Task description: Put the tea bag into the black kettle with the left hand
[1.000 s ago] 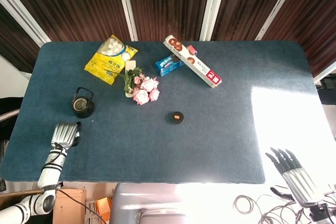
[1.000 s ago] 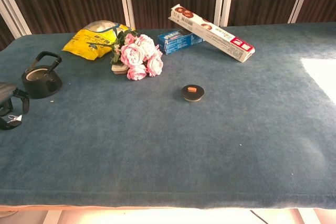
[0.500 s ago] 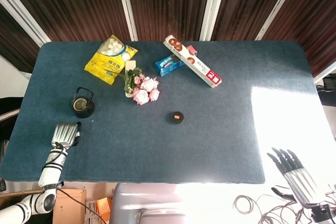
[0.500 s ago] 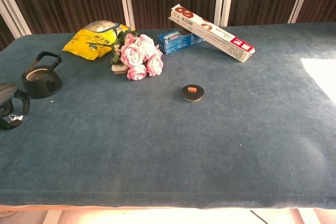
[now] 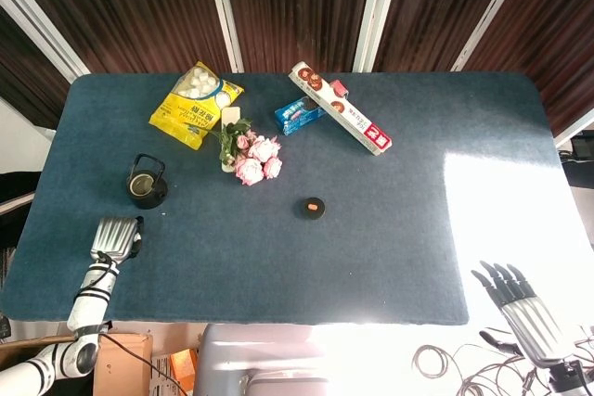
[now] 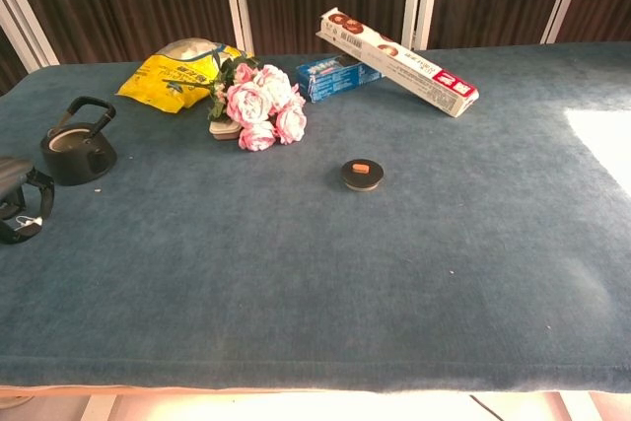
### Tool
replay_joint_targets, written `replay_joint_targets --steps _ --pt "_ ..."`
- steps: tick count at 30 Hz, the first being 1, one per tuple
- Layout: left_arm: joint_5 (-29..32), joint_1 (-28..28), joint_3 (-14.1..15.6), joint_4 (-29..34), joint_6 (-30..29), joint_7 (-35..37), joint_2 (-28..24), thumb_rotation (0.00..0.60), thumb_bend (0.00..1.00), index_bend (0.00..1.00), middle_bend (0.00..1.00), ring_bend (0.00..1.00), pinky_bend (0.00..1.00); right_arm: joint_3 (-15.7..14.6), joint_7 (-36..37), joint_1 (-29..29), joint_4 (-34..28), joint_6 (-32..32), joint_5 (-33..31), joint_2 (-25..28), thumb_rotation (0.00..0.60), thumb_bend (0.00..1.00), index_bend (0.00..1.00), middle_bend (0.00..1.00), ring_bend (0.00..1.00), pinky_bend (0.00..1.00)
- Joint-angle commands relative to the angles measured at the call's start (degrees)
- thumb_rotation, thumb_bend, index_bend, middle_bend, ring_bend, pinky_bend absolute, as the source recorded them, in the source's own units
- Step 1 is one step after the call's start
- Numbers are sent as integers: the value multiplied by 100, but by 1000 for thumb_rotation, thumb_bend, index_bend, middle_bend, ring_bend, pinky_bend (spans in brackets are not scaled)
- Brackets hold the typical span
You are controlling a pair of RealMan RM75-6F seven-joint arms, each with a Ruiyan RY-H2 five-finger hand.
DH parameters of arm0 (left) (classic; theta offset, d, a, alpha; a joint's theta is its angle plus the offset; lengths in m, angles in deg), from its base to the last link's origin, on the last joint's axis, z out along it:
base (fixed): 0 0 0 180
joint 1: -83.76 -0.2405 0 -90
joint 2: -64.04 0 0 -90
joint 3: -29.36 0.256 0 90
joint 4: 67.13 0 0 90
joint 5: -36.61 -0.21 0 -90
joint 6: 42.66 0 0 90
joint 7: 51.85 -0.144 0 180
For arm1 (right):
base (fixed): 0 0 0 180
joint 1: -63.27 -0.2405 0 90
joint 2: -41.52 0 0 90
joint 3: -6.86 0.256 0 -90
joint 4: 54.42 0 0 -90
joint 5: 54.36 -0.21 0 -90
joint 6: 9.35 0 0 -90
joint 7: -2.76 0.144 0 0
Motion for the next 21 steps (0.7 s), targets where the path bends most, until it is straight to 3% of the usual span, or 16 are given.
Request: replay_joint_targets --steps 1,13,21 --pt "-14 1 -1 -20 -6 29 9 600 364 560 1000 1000 1000 -2 -3 0 -2 3 1 1 600 112 0 0 0 0" --pt "-2 5 -10 -151 21 64 47 600 374 575 1000 1000 1000 -8 -29 -12 -14 47 -1 8 600 113 0 0 0 0" --pt "-29 22 -14 -372 -54 -26 167 600 439 605 1000 1000 1000 -11 -24 -9 -19 45 -2 16 600 112 0 0 0 0"
